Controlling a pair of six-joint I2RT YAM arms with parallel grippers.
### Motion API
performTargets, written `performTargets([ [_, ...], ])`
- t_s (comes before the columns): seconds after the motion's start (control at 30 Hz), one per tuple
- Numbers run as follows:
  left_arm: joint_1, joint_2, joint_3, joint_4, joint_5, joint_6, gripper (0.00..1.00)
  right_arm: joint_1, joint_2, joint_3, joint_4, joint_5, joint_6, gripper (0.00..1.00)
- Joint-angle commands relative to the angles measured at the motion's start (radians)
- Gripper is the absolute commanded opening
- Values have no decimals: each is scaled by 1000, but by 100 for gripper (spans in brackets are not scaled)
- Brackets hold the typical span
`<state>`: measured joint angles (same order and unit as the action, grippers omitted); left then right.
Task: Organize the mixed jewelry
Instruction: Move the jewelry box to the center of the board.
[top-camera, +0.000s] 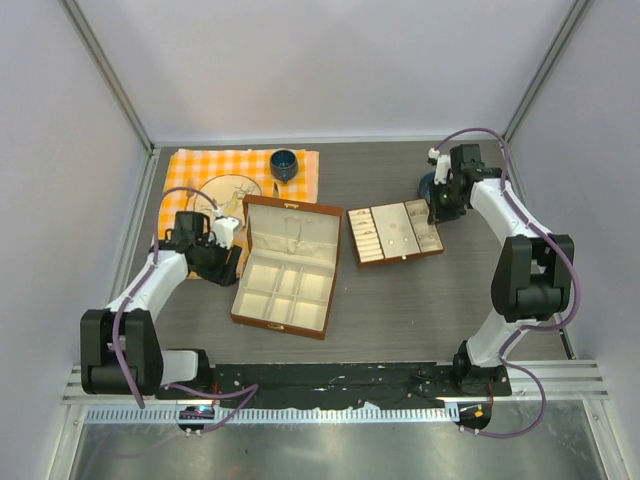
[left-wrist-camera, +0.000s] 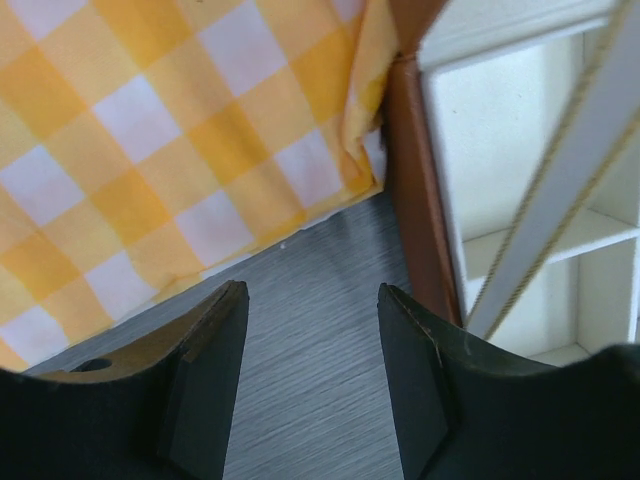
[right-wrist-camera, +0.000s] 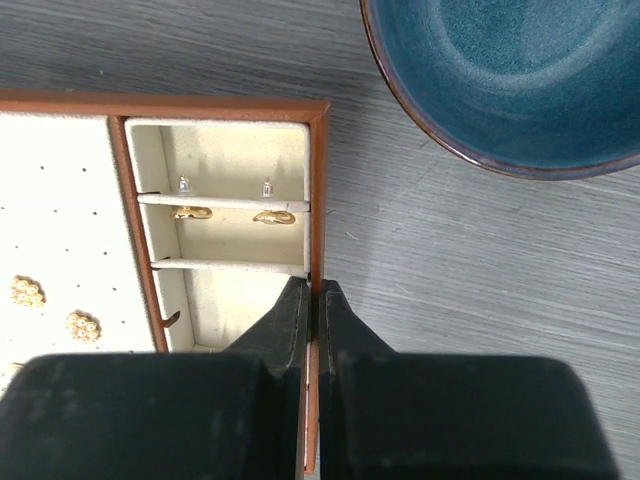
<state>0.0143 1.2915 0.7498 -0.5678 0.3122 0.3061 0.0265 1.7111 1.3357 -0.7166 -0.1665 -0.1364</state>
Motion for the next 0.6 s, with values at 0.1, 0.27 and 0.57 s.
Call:
performTargets([
  [0.1, -117, 12, 10, -70, -116, 83, 58, -46, -93, 102, -64, -33, -11, 1],
  [0.27, -129, -12, -21, -116, -119, 120, 58, -98, -123, 109, -124, -21, -60, 1],
  [0.57, -197, -57, -43, -175, -93, 123, 59, -166, -203, 117, -336, -19, -248, 1],
])
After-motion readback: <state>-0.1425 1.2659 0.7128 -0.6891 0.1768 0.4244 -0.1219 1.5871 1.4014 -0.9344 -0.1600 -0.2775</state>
